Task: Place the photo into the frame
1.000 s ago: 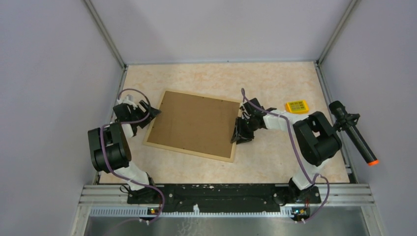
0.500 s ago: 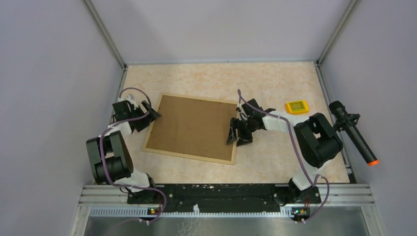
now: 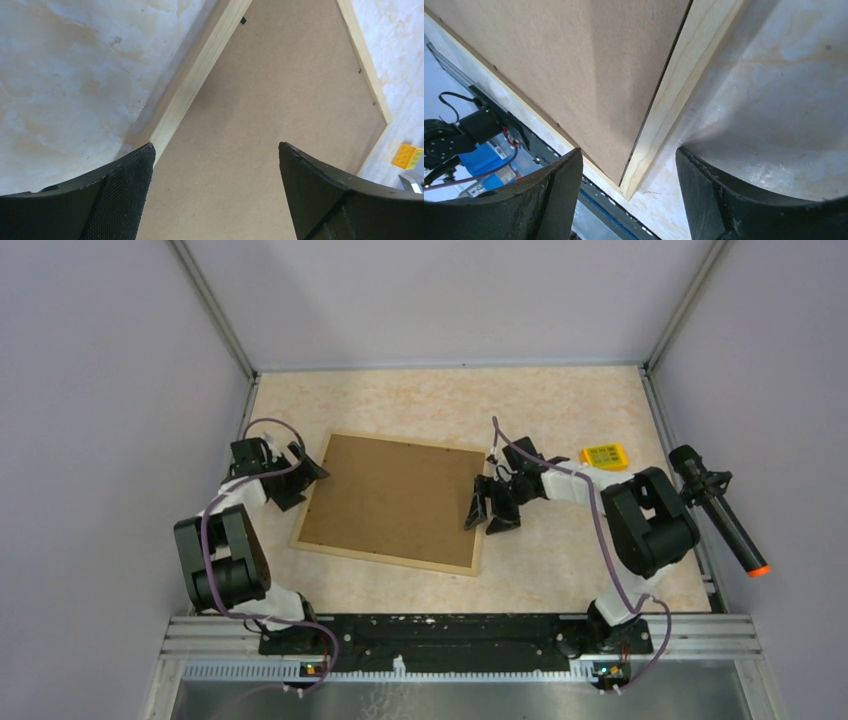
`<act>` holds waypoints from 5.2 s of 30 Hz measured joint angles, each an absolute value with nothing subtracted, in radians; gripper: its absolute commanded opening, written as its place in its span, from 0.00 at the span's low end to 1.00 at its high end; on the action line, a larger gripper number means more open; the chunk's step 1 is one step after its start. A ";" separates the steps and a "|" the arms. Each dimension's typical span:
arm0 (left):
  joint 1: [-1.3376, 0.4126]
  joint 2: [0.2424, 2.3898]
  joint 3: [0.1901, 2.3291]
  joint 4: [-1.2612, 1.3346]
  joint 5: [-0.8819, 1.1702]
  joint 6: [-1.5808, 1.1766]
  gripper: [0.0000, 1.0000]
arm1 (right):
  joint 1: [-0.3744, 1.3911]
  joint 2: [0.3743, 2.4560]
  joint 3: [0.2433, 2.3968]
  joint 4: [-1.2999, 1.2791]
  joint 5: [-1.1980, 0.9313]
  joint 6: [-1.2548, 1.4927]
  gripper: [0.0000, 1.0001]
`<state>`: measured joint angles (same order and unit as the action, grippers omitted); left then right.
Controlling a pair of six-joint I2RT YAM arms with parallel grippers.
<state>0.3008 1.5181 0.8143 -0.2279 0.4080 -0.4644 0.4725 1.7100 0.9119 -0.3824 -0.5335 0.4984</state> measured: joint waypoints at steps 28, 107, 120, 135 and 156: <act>0.326 1.432 0.778 -0.344 0.233 -0.511 0.99 | 0.447 1.642 0.930 -0.617 -0.289 0.362 0.48; 0.397 1.560 0.576 0.229 0.584 -0.622 0.95 | 0.791 2.099 1.509 -1.147 0.073 0.629 0.35; 0.400 1.579 0.576 0.242 0.636 -0.620 0.95 | 0.844 2.182 1.620 -1.238 0.166 0.314 0.36; 0.384 1.523 0.625 0.067 0.638 -0.564 0.98 | 0.743 1.961 1.399 -1.029 0.072 0.135 0.65; 0.368 1.599 0.796 -0.181 0.603 -0.483 0.98 | 0.387 1.820 1.132 -0.569 -0.281 0.345 0.35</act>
<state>0.3683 1.5993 0.7963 -0.1806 0.6025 -0.4828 0.3866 1.8198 1.1320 -0.5690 -0.2806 0.3454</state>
